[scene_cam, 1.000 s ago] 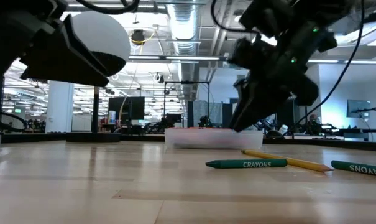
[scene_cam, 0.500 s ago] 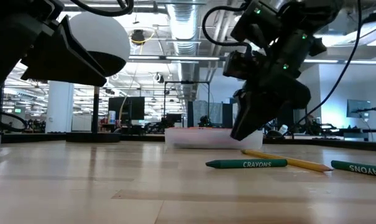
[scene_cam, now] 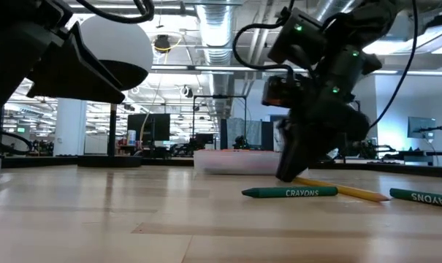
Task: Pick & place school supplies into a supply box
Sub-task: Put the yellow pencil into the orange supply box
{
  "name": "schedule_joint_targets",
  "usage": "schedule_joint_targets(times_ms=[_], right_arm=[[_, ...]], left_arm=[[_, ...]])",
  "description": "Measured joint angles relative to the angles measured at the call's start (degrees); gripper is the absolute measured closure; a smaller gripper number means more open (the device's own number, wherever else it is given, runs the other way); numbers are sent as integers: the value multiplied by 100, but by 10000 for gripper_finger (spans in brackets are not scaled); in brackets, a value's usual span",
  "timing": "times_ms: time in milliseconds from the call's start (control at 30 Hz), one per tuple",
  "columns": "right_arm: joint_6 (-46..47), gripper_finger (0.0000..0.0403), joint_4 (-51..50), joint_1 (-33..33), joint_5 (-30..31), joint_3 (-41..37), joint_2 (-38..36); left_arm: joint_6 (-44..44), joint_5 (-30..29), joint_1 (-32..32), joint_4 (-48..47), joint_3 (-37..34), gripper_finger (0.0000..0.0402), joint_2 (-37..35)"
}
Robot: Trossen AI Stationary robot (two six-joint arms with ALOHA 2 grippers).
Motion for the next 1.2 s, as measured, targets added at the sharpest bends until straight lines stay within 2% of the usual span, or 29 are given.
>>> schedule_joint_targets(times_ms=[400, 900, 1200], right_arm=[[697, 285, -1512, 2, 61, -35, -502], [1232, 285, -2110, 82, 59, -2, -530], [1780, 285, -2665, 357, 34, -35, -853]], left_arm=[[-231, -19, 2, -1, -169, 261, 0], [-231, -20, 2, -1, -169, 261, 0], [-231, -34, 2, -4, -169, 261, 0]])
